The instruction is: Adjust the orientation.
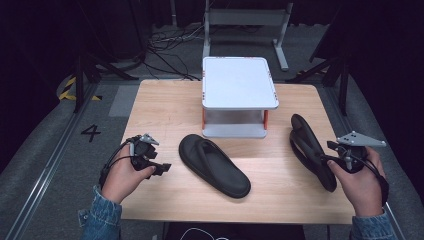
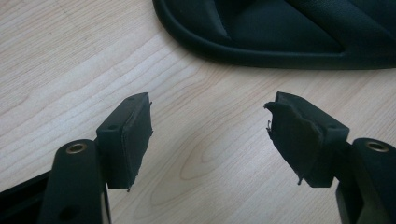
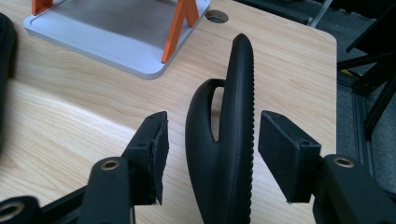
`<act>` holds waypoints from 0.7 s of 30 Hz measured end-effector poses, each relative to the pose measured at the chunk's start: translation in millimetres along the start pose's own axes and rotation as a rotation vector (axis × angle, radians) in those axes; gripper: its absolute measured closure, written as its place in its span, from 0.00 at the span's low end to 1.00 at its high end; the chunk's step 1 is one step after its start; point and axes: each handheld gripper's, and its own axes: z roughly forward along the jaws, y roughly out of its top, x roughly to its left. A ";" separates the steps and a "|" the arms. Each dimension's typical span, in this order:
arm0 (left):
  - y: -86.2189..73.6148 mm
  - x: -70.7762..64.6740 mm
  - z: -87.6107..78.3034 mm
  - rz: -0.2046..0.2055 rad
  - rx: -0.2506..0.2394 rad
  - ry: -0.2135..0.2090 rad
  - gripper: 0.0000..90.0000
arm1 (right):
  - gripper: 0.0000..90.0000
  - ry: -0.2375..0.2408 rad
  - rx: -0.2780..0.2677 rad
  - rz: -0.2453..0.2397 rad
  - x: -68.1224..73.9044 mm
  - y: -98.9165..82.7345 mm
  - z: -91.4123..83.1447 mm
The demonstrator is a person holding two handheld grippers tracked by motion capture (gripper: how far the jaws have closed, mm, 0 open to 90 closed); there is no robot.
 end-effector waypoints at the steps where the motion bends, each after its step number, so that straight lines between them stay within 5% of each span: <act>1: -0.1 -0.3 0.4 0.000 0.003 0.003 0.34 | 0.50 0.019 -0.001 -0.011 4.0 1.1 1.2; 2: -0.2 -0.3 0.7 0.000 0.004 0.002 0.34 | 0.50 0.074 0.000 -0.024 18.2 4.0 7.2; 4: -0.8 -0.3 0.7 0.000 0.006 0.005 0.34 | 0.50 0.098 0.007 -0.031 25.2 4.7 11.0; 8: -2.8 0.7 -1.7 -0.008 0.003 0.006 0.34 | 0.54 0.199 0.073 -0.127 69.6 3.2 42.8; 12: -4.9 2.0 -1.8 -0.016 0.005 0.004 0.34 | 0.62 0.284 0.124 -0.155 101.3 -3.2 68.5; 16: -6.3 3.1 -2.0 -0.016 0.004 0.006 0.34 | 0.70 0.309 0.186 -0.219 129.1 -11.2 94.2; 21: -8.1 4.2 -3.3 -0.022 0.004 0.009 0.34 | 0.76 0.332 0.232 -0.290 154.3 -17.7 98.8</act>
